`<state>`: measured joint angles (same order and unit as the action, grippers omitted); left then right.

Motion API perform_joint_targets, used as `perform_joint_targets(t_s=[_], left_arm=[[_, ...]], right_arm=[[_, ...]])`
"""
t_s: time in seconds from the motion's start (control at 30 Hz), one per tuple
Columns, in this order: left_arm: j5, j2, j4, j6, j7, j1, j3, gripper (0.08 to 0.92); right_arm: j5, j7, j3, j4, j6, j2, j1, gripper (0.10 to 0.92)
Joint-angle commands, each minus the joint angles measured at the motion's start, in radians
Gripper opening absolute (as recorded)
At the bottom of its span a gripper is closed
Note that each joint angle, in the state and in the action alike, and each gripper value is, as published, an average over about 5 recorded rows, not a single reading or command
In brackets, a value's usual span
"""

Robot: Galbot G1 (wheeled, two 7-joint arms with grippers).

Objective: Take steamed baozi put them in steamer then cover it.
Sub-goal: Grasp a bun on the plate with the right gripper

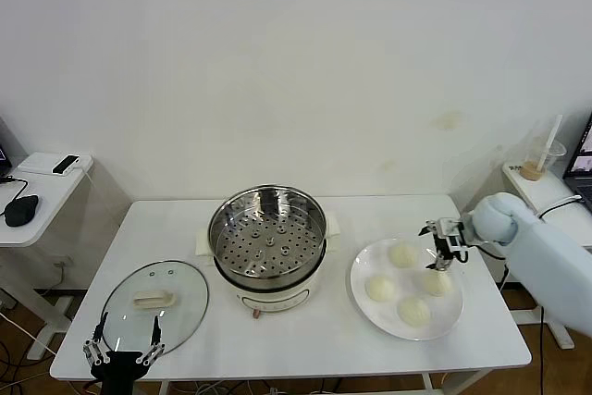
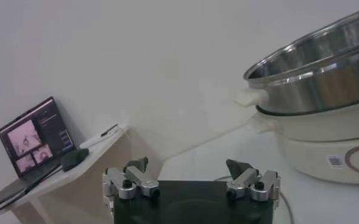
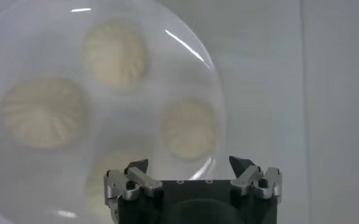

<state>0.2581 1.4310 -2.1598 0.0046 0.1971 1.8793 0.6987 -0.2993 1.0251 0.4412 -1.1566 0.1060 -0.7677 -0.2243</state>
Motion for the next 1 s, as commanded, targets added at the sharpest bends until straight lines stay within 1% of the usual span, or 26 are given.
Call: perform_joint_targets(t_s=[0.03, 0.2, 0.63, 0.73, 0.83, 1.0], left_arm=[[0.005, 0.0, 0.003, 0.001, -0.003, -0.003, 0.009, 0.823], [0.027, 0.0, 0.005, -0.001, -0.021, -0.004, 0.012, 0.823], [0.03, -0.004, 0.017, -0.001, -0.026, -0.011, 0.013, 0.823], [0.029, -0.004, 0.018, -0.002, -0.025, -0.013, 0.014, 0.823], [0.03, -0.004, 0.018, -0.002, -0.027, -0.012, 0.014, 0.823], [0.028, -0.004, 0.016, -0.003, -0.025, -0.013, 0.015, 0.823]], right_arm=[[-0.022, -0.002, 0.088, 0.118, 0.008, -0.091, 0.073, 0.823], [-0.034, -0.017, 0.084, 0.142, 0.014, -0.109, 0.07, 0.823], [-0.036, -0.035, 0.092, 0.148, 0.029, -0.13, 0.063, 0.816], [-0.04, -0.036, 0.093, 0.146, 0.033, -0.131, 0.058, 0.799], [-0.041, -0.036, 0.094, 0.142, 0.037, -0.129, 0.055, 0.766], [-0.036, -0.04, 0.093, 0.136, 0.035, -0.126, 0.054, 0.67]])
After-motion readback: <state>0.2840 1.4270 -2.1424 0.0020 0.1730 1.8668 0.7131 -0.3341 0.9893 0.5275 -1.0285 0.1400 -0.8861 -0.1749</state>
